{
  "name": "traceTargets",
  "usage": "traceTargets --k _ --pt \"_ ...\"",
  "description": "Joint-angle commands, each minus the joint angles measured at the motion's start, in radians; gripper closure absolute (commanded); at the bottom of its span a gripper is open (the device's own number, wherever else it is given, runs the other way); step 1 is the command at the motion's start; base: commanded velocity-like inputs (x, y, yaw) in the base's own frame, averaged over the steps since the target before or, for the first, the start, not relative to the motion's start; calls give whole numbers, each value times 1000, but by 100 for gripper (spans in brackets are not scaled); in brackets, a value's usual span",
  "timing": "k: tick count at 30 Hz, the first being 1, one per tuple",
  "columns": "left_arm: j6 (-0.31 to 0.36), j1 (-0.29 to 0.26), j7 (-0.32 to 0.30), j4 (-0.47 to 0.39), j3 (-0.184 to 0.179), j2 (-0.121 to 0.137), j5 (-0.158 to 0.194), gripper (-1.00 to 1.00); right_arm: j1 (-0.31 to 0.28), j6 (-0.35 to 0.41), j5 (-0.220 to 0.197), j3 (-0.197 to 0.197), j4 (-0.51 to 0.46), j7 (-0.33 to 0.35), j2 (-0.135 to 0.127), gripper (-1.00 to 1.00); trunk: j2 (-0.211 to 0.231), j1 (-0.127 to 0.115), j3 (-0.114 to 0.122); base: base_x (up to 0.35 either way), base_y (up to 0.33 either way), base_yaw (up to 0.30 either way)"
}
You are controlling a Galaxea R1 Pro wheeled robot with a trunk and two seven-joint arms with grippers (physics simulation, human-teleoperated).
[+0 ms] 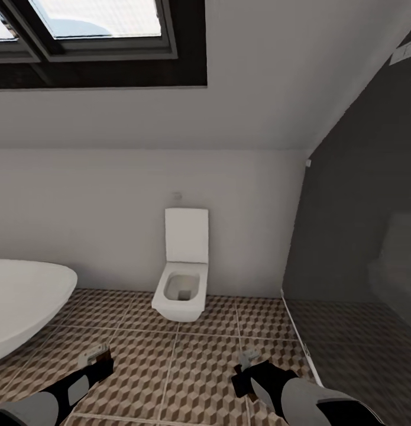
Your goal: Take the four mousetraps from the cabinet in the bathroom and place them on the bathroom floor. Make sure all four end up on the same floor surface, and ensure that at least two of them are either under or directly next to the same bathroom sink.
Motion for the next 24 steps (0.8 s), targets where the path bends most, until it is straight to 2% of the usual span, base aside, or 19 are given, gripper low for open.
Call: traceTargets --k 1,7,24 --pt "-2 0 4 0 -8 1 6 100 -1 2 5 1 1 4 0 100 -1 0 -1 0 0 -108" --pt "0 0 4 0 -8 1 6 100 -1 2 5 1 1 2 0 100 -1 0 -1 0 107 -37" --pt "6 0 3 -2 -9 -2 5 100 -1 2 6 1 1 4 -1 100 -1 0 -1 37 314 -2"
